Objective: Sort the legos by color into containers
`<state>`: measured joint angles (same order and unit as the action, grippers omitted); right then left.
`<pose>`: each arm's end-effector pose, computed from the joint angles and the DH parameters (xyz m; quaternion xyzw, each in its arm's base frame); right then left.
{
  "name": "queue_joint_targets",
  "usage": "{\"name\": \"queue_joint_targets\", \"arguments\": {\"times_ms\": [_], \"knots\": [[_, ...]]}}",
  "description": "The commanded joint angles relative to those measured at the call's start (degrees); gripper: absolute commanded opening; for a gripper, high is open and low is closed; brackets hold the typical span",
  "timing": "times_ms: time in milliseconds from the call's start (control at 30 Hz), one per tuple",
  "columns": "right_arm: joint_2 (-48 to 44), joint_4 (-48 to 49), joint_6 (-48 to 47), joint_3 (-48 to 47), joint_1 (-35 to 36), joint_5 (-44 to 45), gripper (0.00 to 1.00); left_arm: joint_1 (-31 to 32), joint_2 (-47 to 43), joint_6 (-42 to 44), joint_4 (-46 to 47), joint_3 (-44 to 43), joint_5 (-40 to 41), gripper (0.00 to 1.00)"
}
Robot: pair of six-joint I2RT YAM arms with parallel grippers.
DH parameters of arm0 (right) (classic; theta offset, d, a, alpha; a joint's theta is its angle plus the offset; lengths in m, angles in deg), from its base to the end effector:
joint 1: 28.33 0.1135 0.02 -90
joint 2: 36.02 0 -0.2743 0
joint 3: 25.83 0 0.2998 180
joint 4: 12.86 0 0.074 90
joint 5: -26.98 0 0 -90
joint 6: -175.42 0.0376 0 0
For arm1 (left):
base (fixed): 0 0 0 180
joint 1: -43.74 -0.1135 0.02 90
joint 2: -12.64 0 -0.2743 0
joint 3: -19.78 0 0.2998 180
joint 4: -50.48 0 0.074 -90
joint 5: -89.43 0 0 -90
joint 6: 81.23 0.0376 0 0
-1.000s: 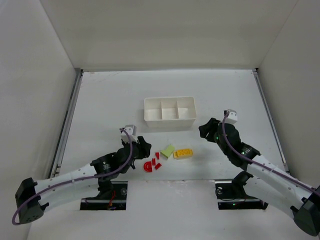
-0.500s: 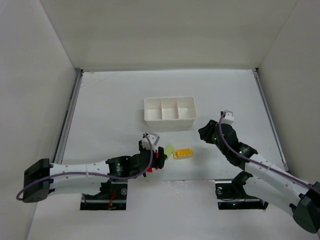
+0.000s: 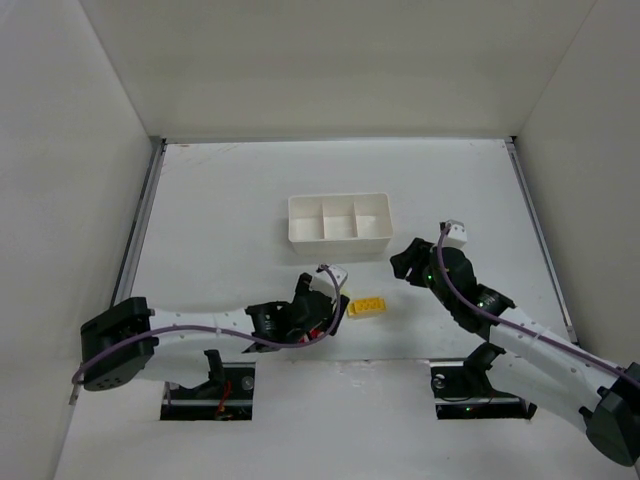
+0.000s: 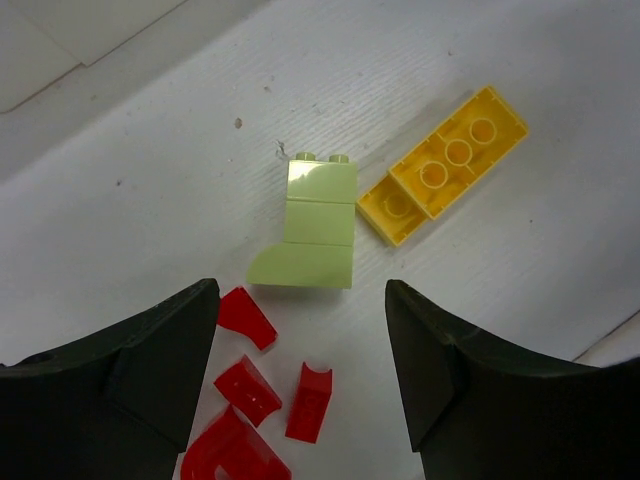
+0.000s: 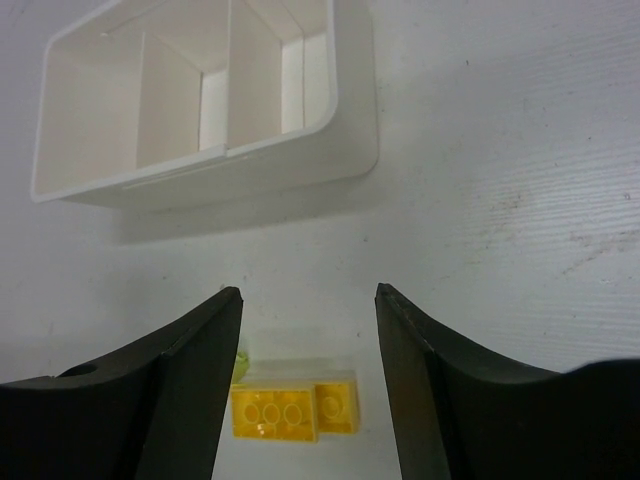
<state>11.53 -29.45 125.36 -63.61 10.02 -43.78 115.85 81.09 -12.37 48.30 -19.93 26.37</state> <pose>0.1868 0.1320 0.2164 0.0997 0.8365 0.2180 0.4928 0.1005 -0.2559 0.1692 0.2604 0.8132 -0.2093 0.4766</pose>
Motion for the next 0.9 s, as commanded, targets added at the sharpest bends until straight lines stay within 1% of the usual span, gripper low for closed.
{"name": "queue_joint_targets", "arguments": {"times_ms": [0,133,267,467,867], "knots": [[-0.79,3.46,0.22,0.14,0.45,-0.35,0.63,-2.28,1.86,4.79,2.06,-3.03,-3.11,0.65],[-1.49,3.46,0.22,0.31,0.45,-0.35,0.63,-3.78,4.5,6.99,1.8,-4.27,-3.82,0.66],[-2.02,3.46,0.22,0.4,0.54,-0.52,0.65,-3.96,7.31,7.87,2.32,-5.67,-4.79,0.67],[-1.94,3.46,0.05,0.4,0.54,-0.52,0.7,-3.43,8.98,6.74,3.02,-5.5,-6.19,0.68],[-1.58,4.16,0.22,0.84,0.63,-0.52,0.71,-5.19,15.22,7.61,6.72,-7.69,-7.16,0.63]]}}
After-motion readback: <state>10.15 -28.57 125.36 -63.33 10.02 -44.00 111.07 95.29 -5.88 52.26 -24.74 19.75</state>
